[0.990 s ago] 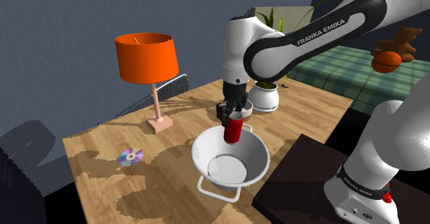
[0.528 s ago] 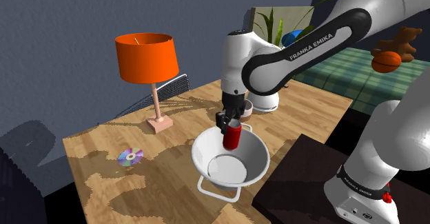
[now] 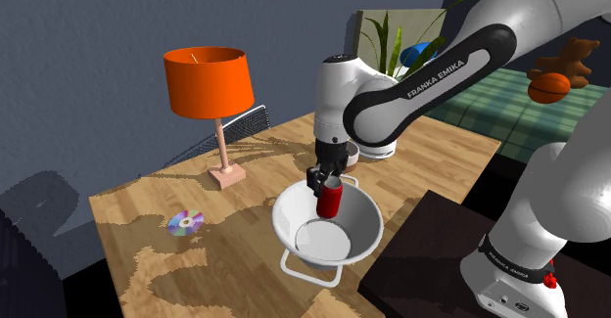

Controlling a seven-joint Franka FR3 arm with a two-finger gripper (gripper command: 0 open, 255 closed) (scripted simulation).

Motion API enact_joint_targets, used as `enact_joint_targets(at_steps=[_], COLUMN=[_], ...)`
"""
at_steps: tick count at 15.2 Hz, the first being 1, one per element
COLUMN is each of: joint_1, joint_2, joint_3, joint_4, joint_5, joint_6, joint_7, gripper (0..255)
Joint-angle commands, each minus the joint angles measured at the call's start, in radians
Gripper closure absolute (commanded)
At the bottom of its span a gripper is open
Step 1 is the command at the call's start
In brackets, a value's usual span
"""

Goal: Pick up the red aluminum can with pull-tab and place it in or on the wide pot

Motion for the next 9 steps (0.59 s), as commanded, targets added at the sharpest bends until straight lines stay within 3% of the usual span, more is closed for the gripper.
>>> enact_joint_targets(at_steps=[1,3,4,9], joint_1=[0.0,0.0,0.0,0.0], joint_2=[0.0,0.0,0.0,0.0], joint_3=[0.0,0.0,0.0,0.0], joint_4=[0.0,0.0,0.0,0.0], joint_5=[0.0,0.0,0.0,0.0], joint_6=[0.001,0.001,0.001,0.001], joint_7=[0.0,0.0,0.0,0.0], gripper=[255,255,0,0])
